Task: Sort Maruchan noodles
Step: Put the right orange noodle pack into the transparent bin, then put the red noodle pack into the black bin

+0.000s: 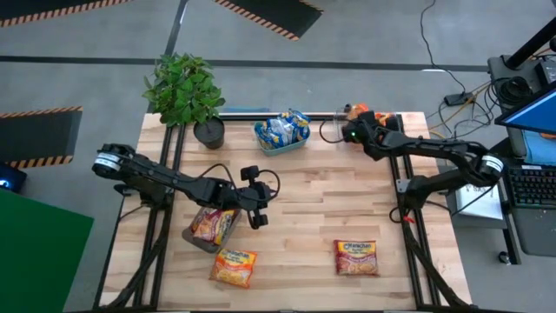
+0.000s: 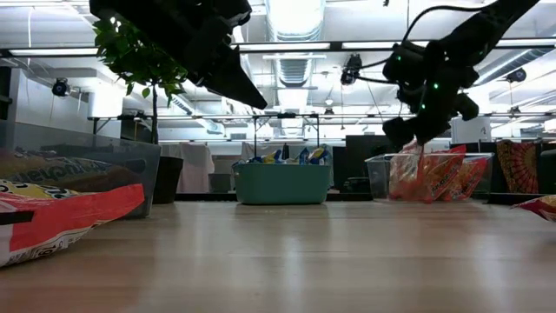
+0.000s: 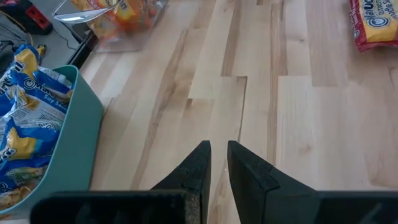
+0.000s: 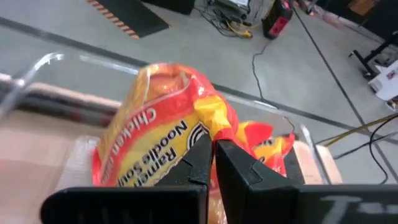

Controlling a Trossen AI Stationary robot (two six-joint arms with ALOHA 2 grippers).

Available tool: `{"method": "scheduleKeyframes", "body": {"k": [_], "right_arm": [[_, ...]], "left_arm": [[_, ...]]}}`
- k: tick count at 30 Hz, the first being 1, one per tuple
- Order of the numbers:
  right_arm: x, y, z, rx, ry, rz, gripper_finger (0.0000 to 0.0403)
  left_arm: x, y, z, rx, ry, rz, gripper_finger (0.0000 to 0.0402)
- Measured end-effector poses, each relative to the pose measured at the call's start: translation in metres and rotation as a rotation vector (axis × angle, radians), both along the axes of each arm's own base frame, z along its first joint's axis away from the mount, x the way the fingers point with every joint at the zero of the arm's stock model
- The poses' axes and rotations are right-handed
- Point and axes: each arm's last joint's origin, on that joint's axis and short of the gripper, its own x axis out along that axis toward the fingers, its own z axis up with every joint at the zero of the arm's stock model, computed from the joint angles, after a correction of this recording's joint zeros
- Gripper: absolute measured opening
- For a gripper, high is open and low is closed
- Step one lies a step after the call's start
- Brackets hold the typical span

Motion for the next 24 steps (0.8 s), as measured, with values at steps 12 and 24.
{"method": "scheduleKeyframes", "body": {"k": [12, 24], "right_arm": [[-0.007, 0.019, 0.013, 0.092, -0.054, 0.068, 0.0116], [-0.010, 0.058, 0.075, 0.265, -0.306, 0.327, 0.0199]], "left_arm": [[0.001, 0.000, 0.001, -0.015, -0.024, 0.007, 0.0037], [0.000, -0.005, 0.001, -0.141, -0.053, 0.041, 0.0037]]}}
